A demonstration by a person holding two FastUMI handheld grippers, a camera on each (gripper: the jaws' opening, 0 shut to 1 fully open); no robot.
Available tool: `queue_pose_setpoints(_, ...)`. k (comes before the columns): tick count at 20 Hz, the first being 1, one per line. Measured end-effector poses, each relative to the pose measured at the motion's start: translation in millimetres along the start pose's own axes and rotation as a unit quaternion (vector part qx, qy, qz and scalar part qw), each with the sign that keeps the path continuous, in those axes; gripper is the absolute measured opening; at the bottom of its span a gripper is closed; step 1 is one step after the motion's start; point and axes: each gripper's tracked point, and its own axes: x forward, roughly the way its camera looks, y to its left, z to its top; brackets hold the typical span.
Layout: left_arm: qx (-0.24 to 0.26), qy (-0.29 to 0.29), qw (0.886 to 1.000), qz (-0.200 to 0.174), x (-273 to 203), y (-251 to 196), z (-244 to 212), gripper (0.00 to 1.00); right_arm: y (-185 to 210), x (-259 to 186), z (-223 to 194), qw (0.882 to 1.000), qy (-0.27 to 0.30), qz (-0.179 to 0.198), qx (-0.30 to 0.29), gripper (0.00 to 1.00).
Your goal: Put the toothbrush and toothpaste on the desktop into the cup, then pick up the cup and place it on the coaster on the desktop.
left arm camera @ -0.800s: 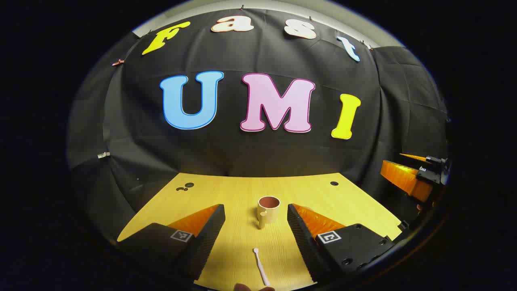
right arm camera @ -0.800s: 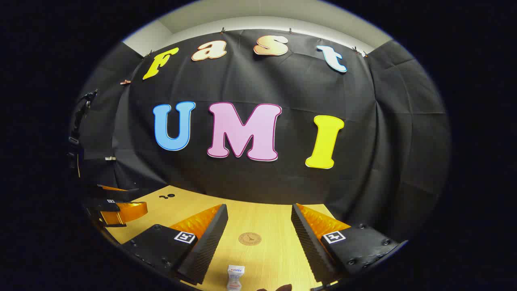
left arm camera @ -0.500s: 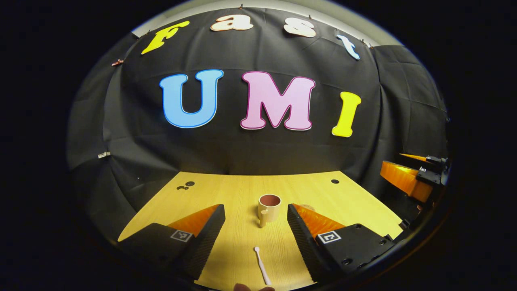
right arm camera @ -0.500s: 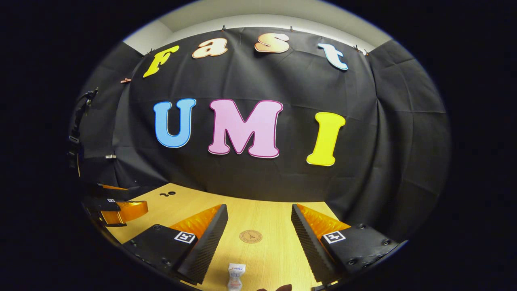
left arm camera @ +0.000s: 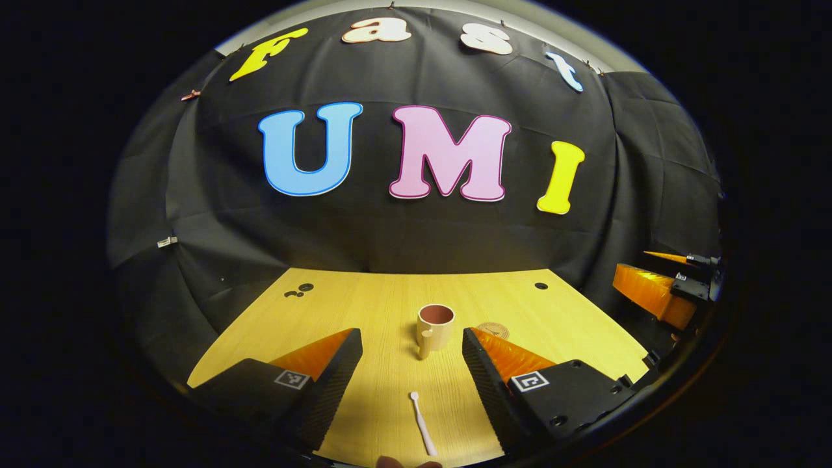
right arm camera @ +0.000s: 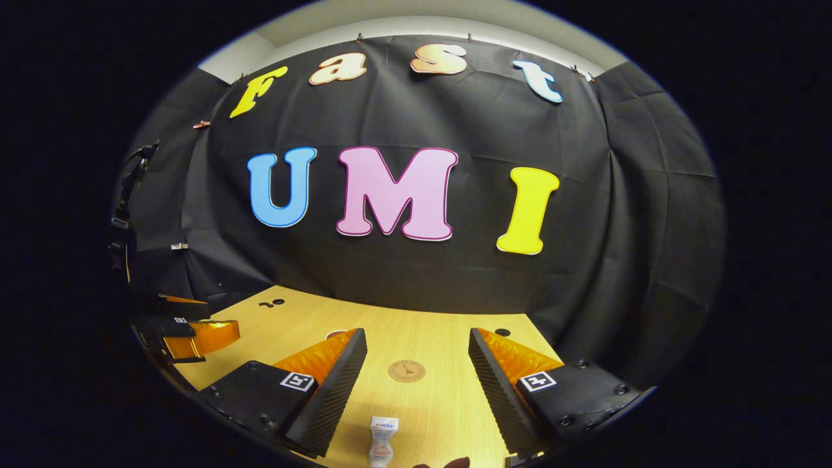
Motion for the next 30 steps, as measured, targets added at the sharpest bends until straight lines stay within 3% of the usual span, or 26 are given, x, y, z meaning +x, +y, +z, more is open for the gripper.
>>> queue_pose_setpoints(8, -0.003, 0.028, 1.000, 0.007, 0.7, 7.7, -23.4, 0.96, 16.8, 6.7, -46.0, 0.997, 0.074, 0.028, 0.027, 0.98)
queue_pose_setpoints(15, -0.004, 0.035, 0.999, 0.009, 4.1, 11.3, -29.1, 0.96, 29.2, 12.7, -120.2, 0.983, 0.178, 0.047, 0.023, 0.97)
queue_pose_setpoints(30, -0.001, 0.045, 0.999, 0.019, 6.8, 23.7, -34.0, 0.96, 45.3, 21.9, -270.4, 0.920, 0.390, 0.048, 0.011, 0.98)
